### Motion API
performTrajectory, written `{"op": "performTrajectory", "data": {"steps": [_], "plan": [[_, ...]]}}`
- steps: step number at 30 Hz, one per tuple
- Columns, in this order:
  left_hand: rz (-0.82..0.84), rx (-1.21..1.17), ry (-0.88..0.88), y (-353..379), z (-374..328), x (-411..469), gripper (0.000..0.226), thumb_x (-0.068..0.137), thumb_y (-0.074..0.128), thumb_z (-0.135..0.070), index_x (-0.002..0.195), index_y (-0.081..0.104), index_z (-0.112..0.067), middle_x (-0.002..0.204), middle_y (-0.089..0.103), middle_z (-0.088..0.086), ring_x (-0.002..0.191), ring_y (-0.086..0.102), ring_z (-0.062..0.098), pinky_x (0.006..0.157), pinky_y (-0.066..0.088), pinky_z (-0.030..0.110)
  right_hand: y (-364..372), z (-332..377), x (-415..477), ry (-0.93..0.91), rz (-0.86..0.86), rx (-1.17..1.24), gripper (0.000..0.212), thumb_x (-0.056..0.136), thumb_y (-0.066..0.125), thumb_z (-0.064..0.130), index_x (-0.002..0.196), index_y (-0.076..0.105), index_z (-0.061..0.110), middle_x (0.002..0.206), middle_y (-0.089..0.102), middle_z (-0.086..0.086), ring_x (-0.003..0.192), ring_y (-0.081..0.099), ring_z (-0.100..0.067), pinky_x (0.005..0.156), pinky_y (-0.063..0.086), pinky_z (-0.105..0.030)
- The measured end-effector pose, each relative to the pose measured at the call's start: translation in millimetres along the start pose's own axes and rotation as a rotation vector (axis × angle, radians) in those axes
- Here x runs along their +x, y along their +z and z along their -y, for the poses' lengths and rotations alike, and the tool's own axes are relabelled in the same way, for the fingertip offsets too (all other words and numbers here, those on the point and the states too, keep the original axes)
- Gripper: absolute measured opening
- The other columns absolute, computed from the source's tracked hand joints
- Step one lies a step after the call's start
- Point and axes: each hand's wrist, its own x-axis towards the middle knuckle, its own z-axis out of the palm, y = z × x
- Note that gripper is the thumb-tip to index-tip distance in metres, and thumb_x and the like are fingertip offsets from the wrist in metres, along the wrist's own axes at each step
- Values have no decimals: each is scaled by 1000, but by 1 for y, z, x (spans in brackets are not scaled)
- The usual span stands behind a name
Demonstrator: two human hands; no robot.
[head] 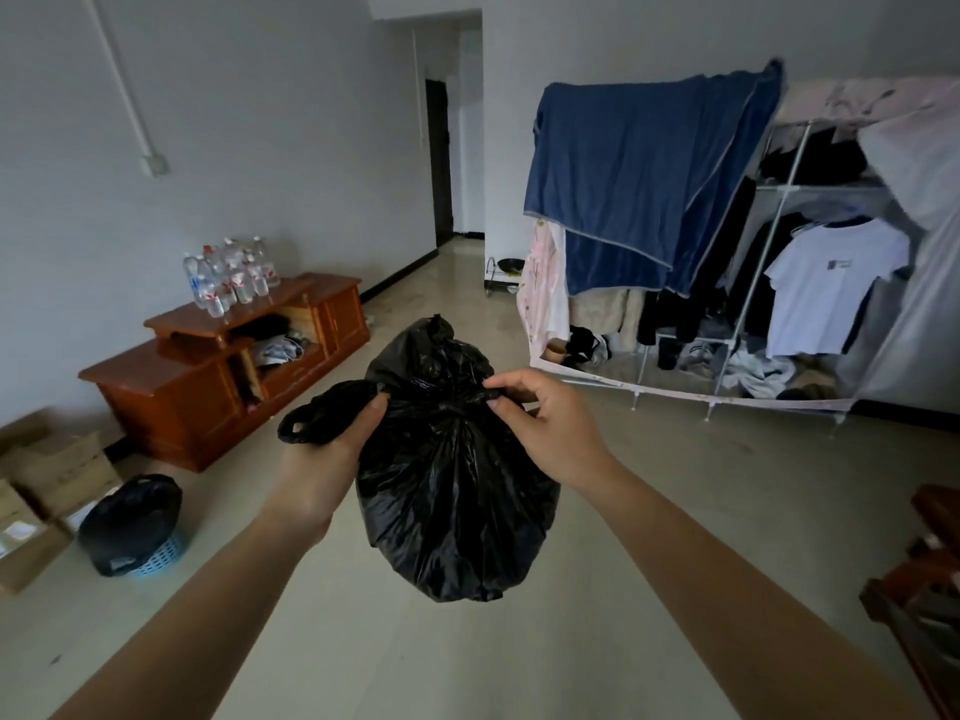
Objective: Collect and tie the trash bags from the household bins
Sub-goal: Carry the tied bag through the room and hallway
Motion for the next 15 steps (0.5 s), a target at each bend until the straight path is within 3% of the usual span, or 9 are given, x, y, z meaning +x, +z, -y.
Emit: {"op": "performTrajectory", "data": {"steps": [7, 11, 15], "plan": [[-25, -7, -16, -1, 73, 197, 23, 95, 66, -31, 115, 70, -19, 112, 74, -4, 107, 69, 11, 100, 51, 38, 64, -117, 174, 0, 49, -26, 18, 90, 70, 17, 103, 73, 29, 102, 72, 13, 95, 65, 3, 86, 46, -10], [-45, -24, -28, 3, 82, 332, 26, 94, 68, -29, 118, 69, -20, 114, 73, -5, 107, 68, 10, 101, 51, 35, 84, -172, 294, -40, 49, -98, 19, 89, 71, 17, 103, 73, 30, 100, 72, 10, 92, 67, -2, 88, 54, -25], [-66, -34, -60, 27, 91, 446, 17, 90, 72, -36, 106, 69, -31, 111, 72, -6, 106, 67, 12, 101, 51, 39, 85, -220, 384, -29, 7, -123, 19, 89, 71, 13, 103, 73, 25, 99, 70, 8, 91, 66, -2, 85, 55, -28]]}}
